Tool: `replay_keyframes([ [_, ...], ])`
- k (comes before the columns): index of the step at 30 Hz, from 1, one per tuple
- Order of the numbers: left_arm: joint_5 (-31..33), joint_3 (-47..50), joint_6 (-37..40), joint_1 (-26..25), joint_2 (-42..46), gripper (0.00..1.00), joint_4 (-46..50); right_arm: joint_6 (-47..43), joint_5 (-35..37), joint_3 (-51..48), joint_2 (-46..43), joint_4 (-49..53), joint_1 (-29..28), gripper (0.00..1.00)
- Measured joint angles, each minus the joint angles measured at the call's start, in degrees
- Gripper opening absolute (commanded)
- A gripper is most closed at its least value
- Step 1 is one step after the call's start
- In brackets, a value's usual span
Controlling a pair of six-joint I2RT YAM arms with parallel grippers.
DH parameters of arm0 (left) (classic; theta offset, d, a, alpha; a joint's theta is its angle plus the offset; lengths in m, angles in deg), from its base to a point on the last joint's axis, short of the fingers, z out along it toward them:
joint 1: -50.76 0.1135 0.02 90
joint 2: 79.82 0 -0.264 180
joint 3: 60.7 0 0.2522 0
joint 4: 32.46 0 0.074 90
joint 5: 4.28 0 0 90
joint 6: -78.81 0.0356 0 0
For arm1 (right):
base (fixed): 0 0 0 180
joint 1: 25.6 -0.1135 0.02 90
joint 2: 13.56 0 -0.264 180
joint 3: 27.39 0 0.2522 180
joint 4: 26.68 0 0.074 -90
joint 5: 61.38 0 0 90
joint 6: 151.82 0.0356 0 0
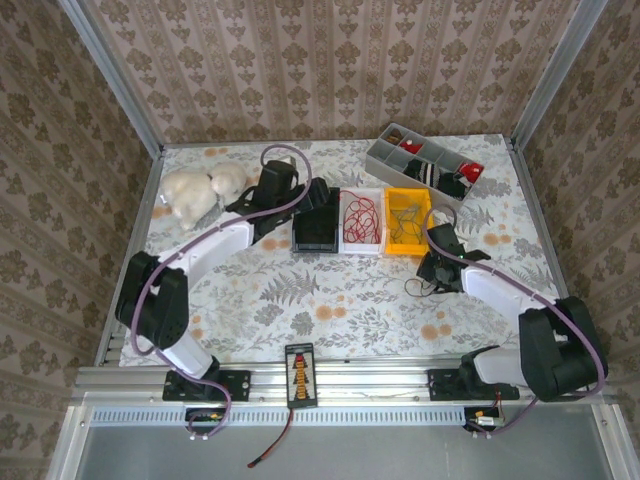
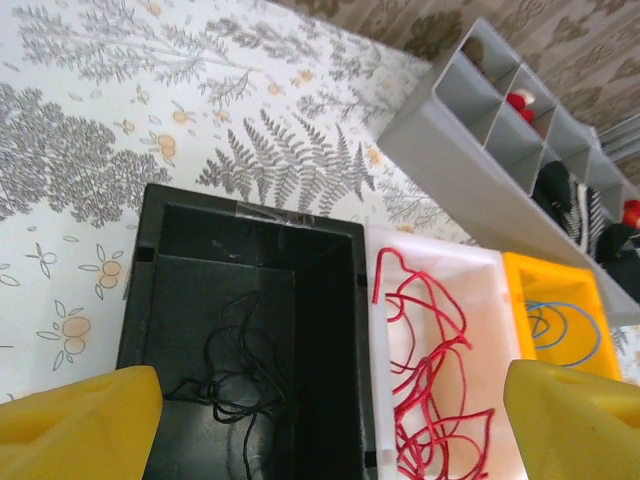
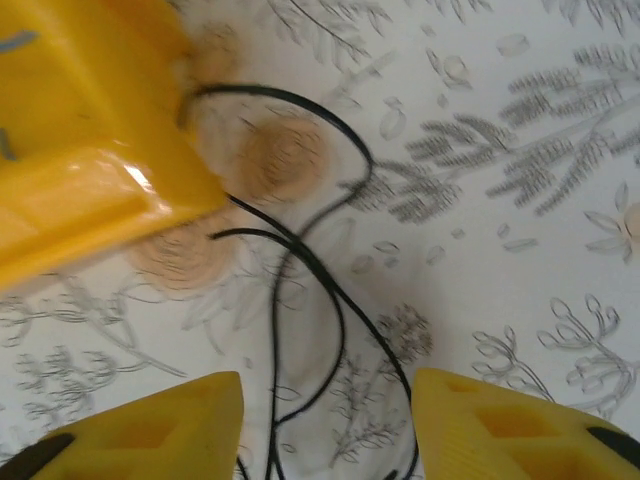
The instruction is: Untangle the cables
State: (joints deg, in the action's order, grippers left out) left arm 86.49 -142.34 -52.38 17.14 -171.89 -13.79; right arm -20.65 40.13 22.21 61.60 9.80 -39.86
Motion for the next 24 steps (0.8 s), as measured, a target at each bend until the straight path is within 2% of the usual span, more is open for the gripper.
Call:
replay_keyframes([
  [5, 1.0, 4.4, -1.5, 0.0, 4.5, 0.88, -0.2, 2.7, 0.1, 0.0, 3.8, 1.8, -0.1, 0.54],
  [9, 1.5, 7.8, -2.8, 0.0, 5.1, 0.86, -0.1, 3.8, 0.2, 1.6, 5.7, 3.4, -0.1, 0.5],
  [12, 2.0, 9.3, -3.5, 0.0, 5.4, 0.85, 0.1, 3.9, 0.3, 3.3, 7.5, 4.8, -0.1, 0.35],
  [14, 2.4, 9.8, -3.9, 0.0, 5.9, 0.85, 0.3, 3.7, 0.3, 4.5, 8.8, 5.7, -0.1, 0.16],
  [16, 2.8, 9.9, -4.3, 0.1, 6.3, 0.85, 0.7, 3.6, 0.5, 5.2, 9.6, 6.4, 0.0, 0.07],
  [19, 3.2, 9.9, -4.5, 0.5, 7.2, 0.84, 0.8, 3.8, 0.7, 5.4, 9.6, 7.0, 0.0, 0.02],
  [24, 5.4, 10.1, -6.6, 1.6, 8.3, 0.8, 2.5, 3.8, -1.4, 5.4, 7.7, 6.4, -0.5, 0.02],
])
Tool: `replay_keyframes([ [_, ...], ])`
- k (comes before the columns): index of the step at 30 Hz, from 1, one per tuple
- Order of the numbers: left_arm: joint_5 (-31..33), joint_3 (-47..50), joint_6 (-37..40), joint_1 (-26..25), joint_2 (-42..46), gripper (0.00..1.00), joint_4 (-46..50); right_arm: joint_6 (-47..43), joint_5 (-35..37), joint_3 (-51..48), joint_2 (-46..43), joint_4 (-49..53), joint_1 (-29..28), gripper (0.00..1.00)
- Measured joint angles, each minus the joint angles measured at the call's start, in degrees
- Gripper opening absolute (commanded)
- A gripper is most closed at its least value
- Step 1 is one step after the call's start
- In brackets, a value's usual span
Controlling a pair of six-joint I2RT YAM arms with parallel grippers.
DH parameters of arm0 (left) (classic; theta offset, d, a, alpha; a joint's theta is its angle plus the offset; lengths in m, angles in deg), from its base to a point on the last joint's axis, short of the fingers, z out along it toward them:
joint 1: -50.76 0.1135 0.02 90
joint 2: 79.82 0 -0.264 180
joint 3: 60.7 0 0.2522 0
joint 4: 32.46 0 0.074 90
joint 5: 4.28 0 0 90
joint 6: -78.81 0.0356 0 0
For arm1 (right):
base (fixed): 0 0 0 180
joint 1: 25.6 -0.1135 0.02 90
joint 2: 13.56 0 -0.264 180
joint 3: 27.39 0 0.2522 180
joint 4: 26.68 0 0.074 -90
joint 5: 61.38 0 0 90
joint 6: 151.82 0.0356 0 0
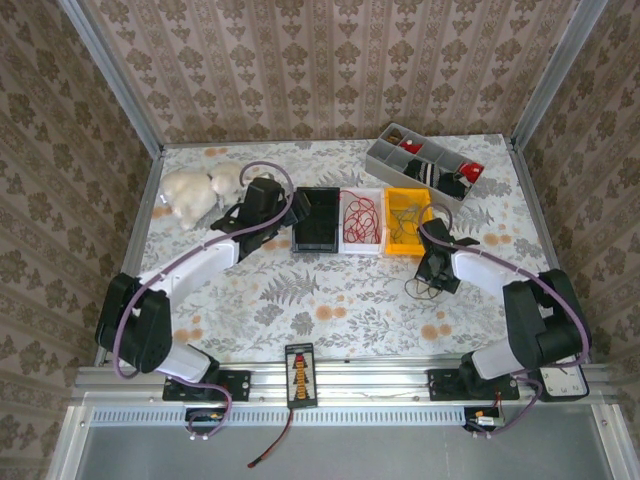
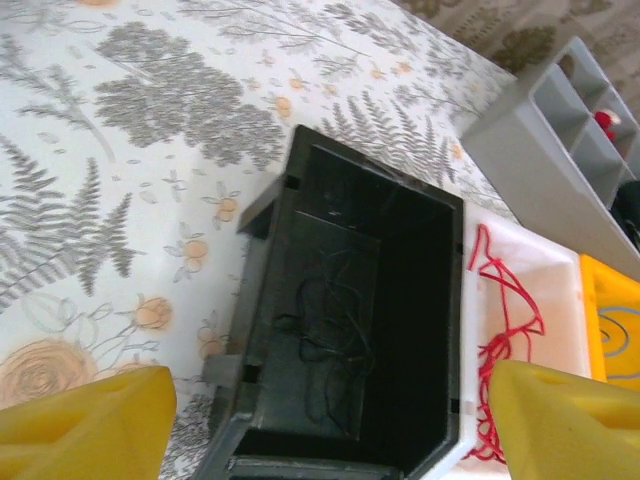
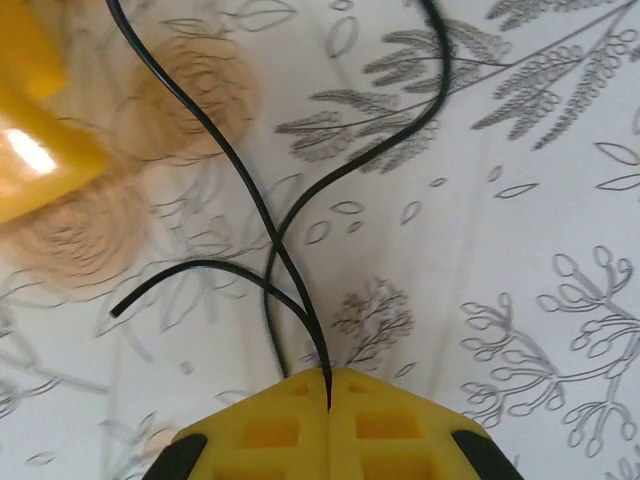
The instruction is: Untangle the cables
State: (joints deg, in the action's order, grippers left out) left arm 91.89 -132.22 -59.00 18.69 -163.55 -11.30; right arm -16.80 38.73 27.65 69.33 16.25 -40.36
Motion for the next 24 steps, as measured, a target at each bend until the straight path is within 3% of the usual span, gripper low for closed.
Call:
replay_keyframes([
  [7, 3.7, 4.1, -6.1, 4.2, 2.0, 0.79, 5.2, 0.2, 0.3, 1.5, -12.6, -0.7, -7.5, 0.03],
  [12, 4.5, 8.2, -9.7, 7.0, 3.7, 0.79, 8.2, -0.5, 1.6, 9.1, -13.0, -1.9, -15.0, 0.05],
  [24, 5.2, 10.0, -11.4, 8.5, 5.6, 0.79, 10.7, -8.0, -5.3, 36.9, 13.5, -9.3, -21.0, 0.04],
])
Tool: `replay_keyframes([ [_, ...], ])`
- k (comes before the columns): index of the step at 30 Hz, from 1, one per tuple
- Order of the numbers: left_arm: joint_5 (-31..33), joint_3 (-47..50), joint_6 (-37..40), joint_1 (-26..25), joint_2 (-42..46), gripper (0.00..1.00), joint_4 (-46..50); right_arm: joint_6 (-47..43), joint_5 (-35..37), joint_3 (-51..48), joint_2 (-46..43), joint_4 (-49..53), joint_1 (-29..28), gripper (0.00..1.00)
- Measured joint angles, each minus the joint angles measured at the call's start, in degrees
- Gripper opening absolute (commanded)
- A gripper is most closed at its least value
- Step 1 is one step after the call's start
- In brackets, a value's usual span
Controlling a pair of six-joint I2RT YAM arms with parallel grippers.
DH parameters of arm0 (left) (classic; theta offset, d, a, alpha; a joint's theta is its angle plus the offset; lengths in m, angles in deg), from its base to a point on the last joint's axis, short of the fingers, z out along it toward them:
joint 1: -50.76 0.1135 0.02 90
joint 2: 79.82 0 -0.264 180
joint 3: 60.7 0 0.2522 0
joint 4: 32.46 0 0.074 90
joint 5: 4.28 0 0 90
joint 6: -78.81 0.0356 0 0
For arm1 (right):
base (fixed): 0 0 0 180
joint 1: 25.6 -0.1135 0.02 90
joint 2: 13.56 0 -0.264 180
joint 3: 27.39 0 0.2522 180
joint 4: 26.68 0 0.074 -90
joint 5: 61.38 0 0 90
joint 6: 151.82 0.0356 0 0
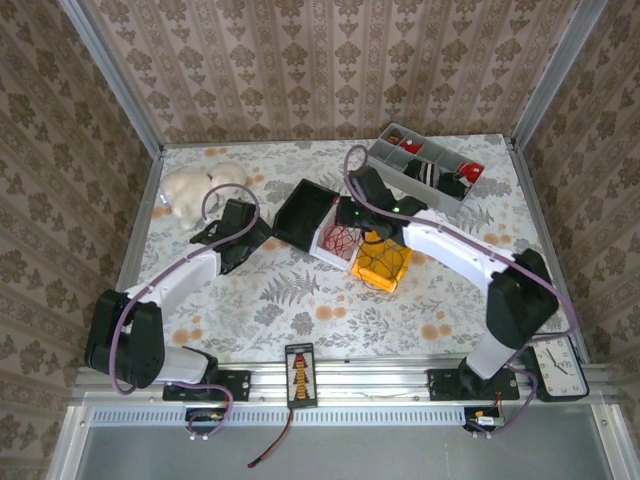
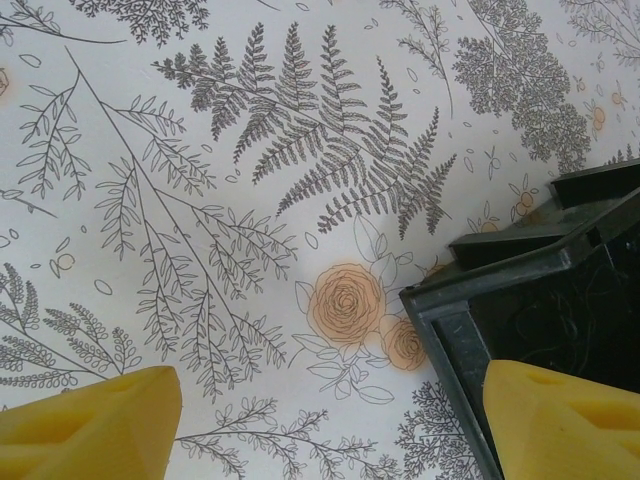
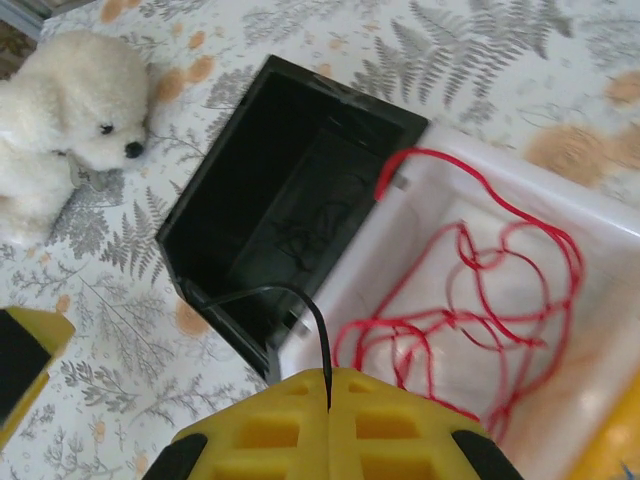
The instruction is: Untangle the cables
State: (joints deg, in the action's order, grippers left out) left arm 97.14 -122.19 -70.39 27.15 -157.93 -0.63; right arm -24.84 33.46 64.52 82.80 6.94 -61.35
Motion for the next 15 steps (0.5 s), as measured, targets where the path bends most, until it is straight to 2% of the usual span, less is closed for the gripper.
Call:
replay_keyframes([
  [3, -0.1, 0.5, 0.0, 0.5, 0.6, 0.79, -0.1, -1.1, -0.2, 3.3, 2.6, 0.1, 0.0, 0.03],
  [7, -0.8, 0.8, 0.3, 0.9, 1.0, 0.79, -0.9, -1.2, 1.4, 3.2, 1.8, 0.6, 0.0, 0.02],
  [10, -1.9, 0.9, 1.1, 0.9, 1.0, 0.79, -2.1, 0.3, 4.3, -3.1, -2.7, 1.1, -0.1, 0.02],
  [15, -5.9, 0.8, 5.3, 1.0, 0.0, 0.79, -6.5, 7.4, 11.9, -18.5, -16.4, 5.8, -0.1, 0.01],
])
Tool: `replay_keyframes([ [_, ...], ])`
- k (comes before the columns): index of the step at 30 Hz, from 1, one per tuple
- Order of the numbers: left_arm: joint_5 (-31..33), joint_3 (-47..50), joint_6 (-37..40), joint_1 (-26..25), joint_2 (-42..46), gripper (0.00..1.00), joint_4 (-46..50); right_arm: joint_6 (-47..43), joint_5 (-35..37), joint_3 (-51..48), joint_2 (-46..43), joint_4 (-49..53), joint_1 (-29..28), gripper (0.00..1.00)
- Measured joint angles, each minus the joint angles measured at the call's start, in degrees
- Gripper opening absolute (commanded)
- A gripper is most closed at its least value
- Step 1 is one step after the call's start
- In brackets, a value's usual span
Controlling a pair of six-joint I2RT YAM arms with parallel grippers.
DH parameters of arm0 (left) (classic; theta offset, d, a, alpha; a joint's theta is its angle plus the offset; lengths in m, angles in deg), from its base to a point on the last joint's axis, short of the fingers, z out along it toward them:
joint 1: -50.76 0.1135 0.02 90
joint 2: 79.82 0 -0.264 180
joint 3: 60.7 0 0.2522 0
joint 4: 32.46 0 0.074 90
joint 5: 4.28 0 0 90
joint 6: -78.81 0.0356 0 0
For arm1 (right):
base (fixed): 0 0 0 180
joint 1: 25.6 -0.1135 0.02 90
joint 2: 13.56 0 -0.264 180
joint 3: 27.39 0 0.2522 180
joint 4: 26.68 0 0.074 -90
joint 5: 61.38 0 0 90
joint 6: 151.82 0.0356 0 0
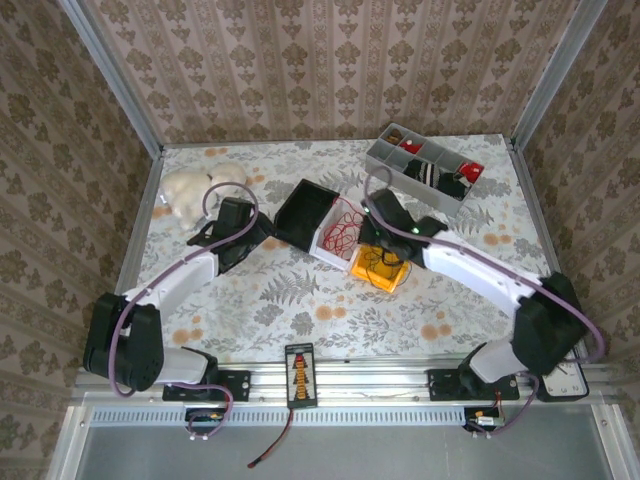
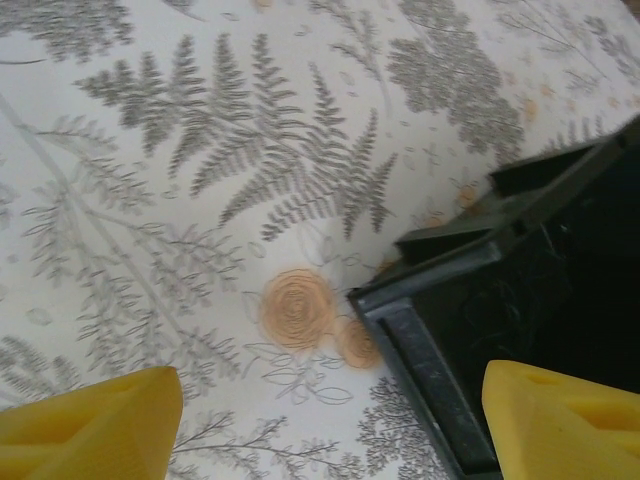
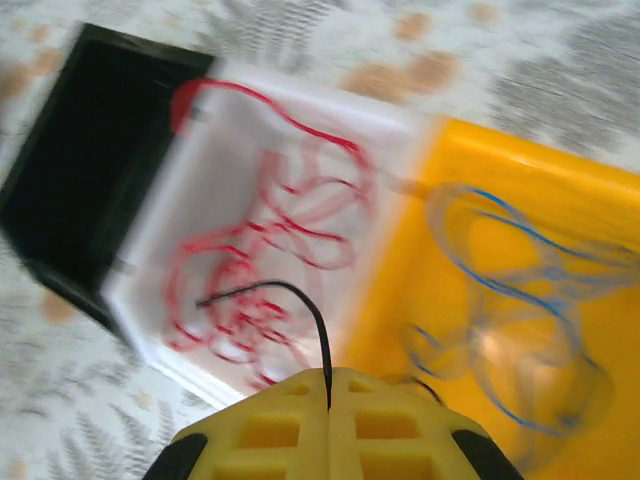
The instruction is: Untangle the cables
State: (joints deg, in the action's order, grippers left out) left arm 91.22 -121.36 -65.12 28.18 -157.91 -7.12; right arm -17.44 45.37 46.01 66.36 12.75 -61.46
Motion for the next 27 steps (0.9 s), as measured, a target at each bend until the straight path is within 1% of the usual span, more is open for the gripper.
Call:
replay_keyframes([
  [4, -4.6, -1.2, 4.8, 1.1, -4.5, 0.8, -3.4, 8.6, 6.1, -8.5, -11.3, 6.6, 0.0, 0.0],
  [6, -6.8, -2.1, 7.0, 1.8, -6.9, 0.8, -5.2, 11.8, 7.7, -10.7, -14.5, 9.4, 0.0, 0.0],
  [9, -9.5, -4.0, 10.0, 2.8, -10.2, 0.8, -8.0, 14.5, 8.9, -12.5, -16.7, 12.6, 0.0, 0.0],
  [13, -11.6, -7.9, 13.0, 3.3, -14.6, 0.77, -11.1, 14.8, 9.9, -13.3, -18.5, 14.7, 0.0, 0.01],
  [17, -13.0, -11.2, 14.6, 3.2, -18.7, 0.75, -12.8, 14.8, 10.3, -13.3, -20.1, 15.2, 0.0, 0.01],
  [20, -14.0, -11.7, 15.5, 3.1, -20.7, 0.75, -14.2, 13.8, 10.3, -13.3, -20.0, 14.6, 0.0, 0.01],
  [24, -16.0, -11.7, 16.2, 2.7, -22.1, 0.72, -15.3, 10.4, 10.4, -13.0, -20.0, 13.7, 0.0, 0.01],
  [27, -17.8, -11.7, 16.8, 1.4, -22.5, 0.71, -16.0, 7.7, 13.1, -10.3, -20.1, 15.0, -0.1, 0.0],
])
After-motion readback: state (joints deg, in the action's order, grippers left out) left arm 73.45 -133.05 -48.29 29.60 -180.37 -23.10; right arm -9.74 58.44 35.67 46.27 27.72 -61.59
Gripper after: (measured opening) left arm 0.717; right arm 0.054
